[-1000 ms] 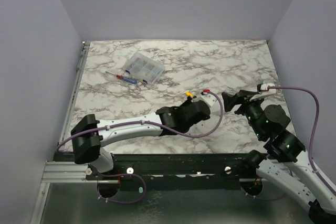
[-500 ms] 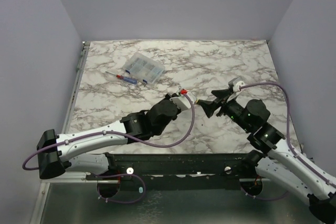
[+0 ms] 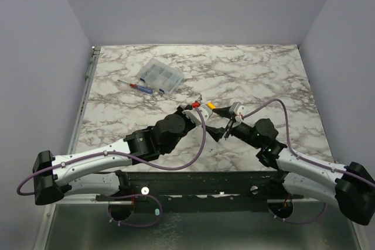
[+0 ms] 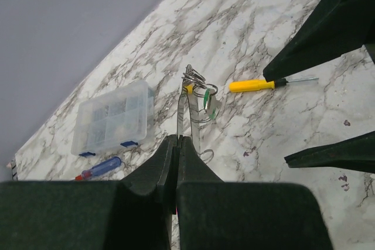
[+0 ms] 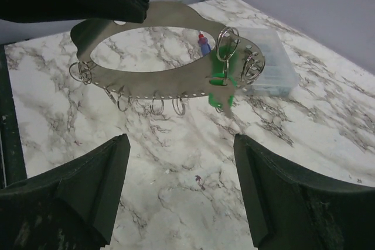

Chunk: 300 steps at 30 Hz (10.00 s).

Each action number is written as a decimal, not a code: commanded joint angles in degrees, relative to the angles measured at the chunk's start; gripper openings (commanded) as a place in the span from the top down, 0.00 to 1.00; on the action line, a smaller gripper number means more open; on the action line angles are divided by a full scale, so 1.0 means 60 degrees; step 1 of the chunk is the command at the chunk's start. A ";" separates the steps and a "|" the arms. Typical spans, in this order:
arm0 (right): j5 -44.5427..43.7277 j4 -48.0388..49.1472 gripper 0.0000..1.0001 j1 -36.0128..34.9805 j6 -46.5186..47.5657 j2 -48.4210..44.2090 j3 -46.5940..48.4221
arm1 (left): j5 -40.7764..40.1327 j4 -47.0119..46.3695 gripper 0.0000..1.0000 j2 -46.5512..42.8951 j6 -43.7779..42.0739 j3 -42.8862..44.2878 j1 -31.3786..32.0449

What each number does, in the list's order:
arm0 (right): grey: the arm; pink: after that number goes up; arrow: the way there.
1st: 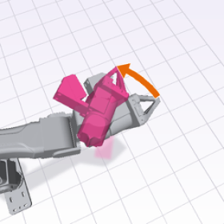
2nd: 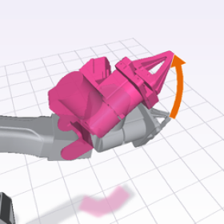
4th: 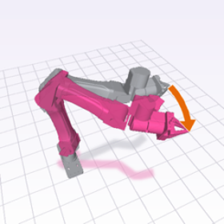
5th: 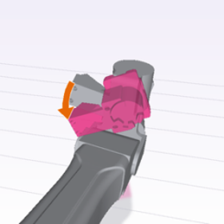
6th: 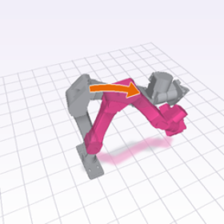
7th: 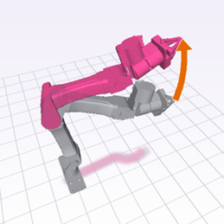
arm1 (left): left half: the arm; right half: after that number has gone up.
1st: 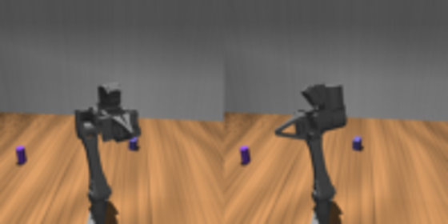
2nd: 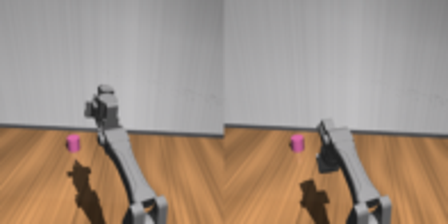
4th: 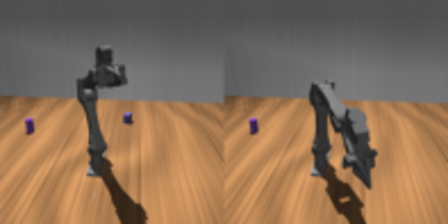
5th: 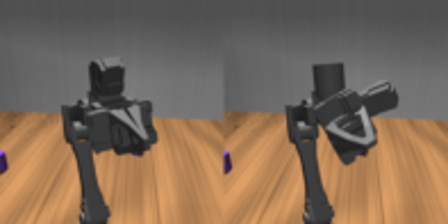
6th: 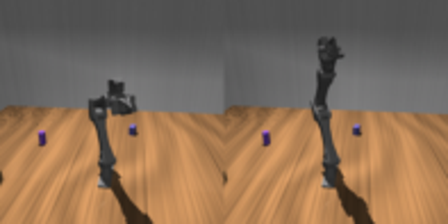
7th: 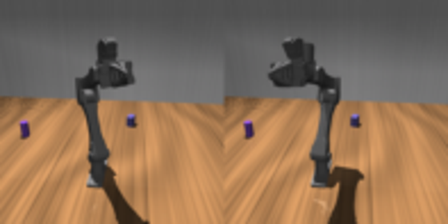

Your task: Put the keys on the keyring

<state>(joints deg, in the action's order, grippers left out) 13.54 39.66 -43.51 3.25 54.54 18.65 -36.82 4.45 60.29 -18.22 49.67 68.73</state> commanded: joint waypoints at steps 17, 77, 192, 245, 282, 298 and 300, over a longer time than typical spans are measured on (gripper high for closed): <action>-0.2333 0.6534 0.39 -0.1010 0.0646 0.3591 -0.0233 | 0.0378 -0.0710 1.00 -0.0110 0.0258 -0.0291 -0.0019; -0.3550 -0.2632 0.99 -0.1582 0.0543 0.1325 0.2321 | 0.0751 -0.0712 1.00 -0.0388 0.0323 -0.0456 -0.0015; -0.2359 -1.0402 0.99 -0.1641 -0.2532 0.5830 0.6029 | -0.2239 -0.1983 0.14 -0.2666 0.1246 -0.1071 -0.3324; -0.1163 -0.6507 0.71 -0.1641 -0.6495 0.4763 0.2891 | -0.1888 -0.1943 0.14 -0.2574 0.1287 -0.1122 -0.3390; -0.5458 -0.8390 0.14 0.0793 -0.3068 0.7347 0.7507 | -0.1605 -0.1970 0.14 -0.2504 0.1239 -0.1253 -0.3410; -0.3950 -0.5533 0.00 0.0802 -0.3519 0.4150 0.5431 | -0.1262 -0.2004 0.10 -0.1961 0.1271 -0.1232 -0.3421; -0.3886 -0.5655 0.00 0.0798 -0.3709 0.4071 0.5503 | -0.1272 -0.2010 0.10 -0.1902 0.1255 -0.1214 -0.3418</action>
<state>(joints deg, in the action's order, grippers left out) -13.47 0.86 -38.59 -17.23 80.40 53.65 -45.74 -7.20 49.06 -11.14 42.35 48.47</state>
